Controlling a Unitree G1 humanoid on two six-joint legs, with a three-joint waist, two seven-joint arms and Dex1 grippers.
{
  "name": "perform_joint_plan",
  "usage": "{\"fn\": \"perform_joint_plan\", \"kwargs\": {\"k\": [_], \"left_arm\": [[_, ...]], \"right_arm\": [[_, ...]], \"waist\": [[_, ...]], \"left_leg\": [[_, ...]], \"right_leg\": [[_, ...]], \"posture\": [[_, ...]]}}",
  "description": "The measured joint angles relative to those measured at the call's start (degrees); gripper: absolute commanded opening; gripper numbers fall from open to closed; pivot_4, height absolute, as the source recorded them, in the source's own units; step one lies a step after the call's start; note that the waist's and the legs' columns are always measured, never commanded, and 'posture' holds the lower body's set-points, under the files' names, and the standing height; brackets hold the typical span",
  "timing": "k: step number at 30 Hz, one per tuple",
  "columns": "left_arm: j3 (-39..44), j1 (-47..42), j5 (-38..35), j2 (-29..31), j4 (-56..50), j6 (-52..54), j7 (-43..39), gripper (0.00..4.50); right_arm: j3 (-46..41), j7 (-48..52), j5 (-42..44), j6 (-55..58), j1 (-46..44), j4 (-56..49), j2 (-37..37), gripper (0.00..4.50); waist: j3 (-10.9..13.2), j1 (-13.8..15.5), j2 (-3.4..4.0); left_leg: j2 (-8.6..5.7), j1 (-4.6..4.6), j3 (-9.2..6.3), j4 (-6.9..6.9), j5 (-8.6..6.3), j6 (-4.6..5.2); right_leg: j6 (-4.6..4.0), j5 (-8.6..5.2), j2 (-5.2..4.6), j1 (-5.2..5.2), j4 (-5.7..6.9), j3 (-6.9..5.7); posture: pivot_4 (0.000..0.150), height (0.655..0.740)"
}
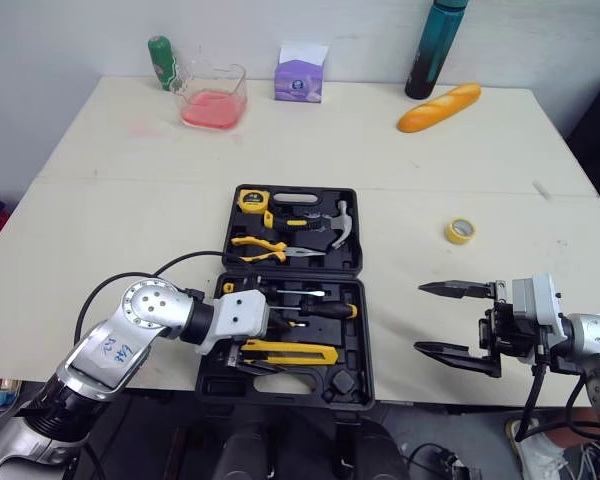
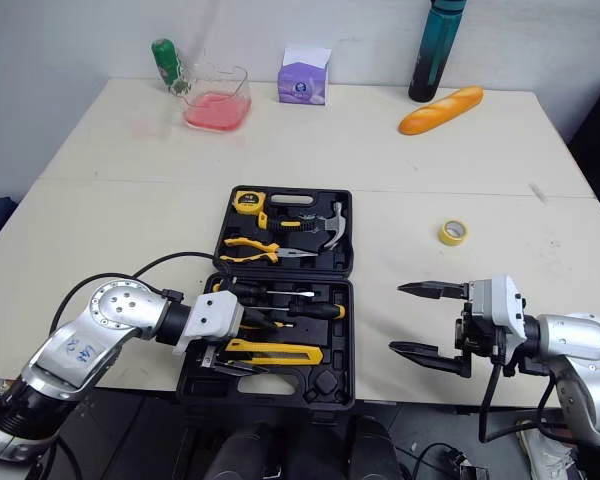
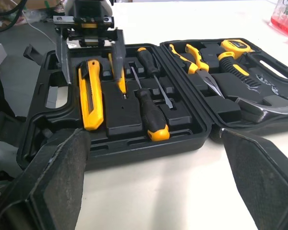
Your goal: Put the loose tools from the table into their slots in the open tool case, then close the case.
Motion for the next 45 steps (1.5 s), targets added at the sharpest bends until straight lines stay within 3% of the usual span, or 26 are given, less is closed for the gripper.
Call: {"fn": "perform_joint_plan", "kwargs": {"k": [19,22,27,28,35,45], "left_arm": [[13.1,5.0,-10.1,-2.31,-0.42,-6.92,-1.25,3.45],[13.11,5.33,-9.93,-2.53,-0.84,-7.81,-0.41,2.56],[13.06,5.88,-8.5,-3.44,-0.83,-10.76,1.03,0.27],[13.06,6.26,-8.52,-3.52,-0.83,-10.84,1.03,0.06],[11.81,7.11,-7.83,-3.9,-0.51,-11.95,1.09,0.06],[5.82,9.2,-1.5,-5.77,2.76,-15.25,2.03,0.06]], "right_arm": [[-2.02,1.61,-0.02,-1.35,0.51,2.24,-0.07,4.5],[-2.12,1.37,0.02,-1.28,0.39,2.27,-0.03,4.5],[-2.1,0.98,0.11,-1.18,-0.3,2.26,0.03,4.5],[-2.05,1.25,0.1,-1.19,-0.3,2.26,0.03,4.5],[-0.6,3.17,0.09,-1.23,-0.42,2.09,0.14,4.5],[0.62,4.15,-0.02,-2.59,-0.24,1.75,1.85,4.5]], "waist": [[0.0,0.03,0.0],[0.0,0.04,0.0],[0.0,0.01,0.0],[0.0,0.01,0.0],[0.0,0.0,0.0],[0.0,0.0,0.01]], "left_leg": [[0.0,0.01,-0.02,0.03,0.0,0.0],[-0.01,0.0,-0.03,0.03,0.0,0.0],[0.0,0.01,-0.03,0.03,0.0,0.0],[0.0,0.01,-0.03,0.03,0.0,0.0],[0.0,0.01,-0.03,0.03,0.0,0.0],[0.0,0.02,-0.02,0.03,0.0,0.0]], "right_leg": [[0.01,0.0,-0.01,0.02,0.04,0.01],[0.01,0.0,-0.01,0.03,0.03,0.0],[0.01,0.0,-0.01,0.03,0.03,-0.01],[0.01,0.0,-0.01,0.03,0.03,-0.01],[0.01,0.0,-0.01,0.03,0.03,0.0],[0.01,0.01,-0.01,0.03,0.04,0.0]], "posture": [[0.15,0.74],[0.15,0.74],[0.15,0.74],[0.15,0.74],[0.15,0.74],[0.15,0.74]]}}
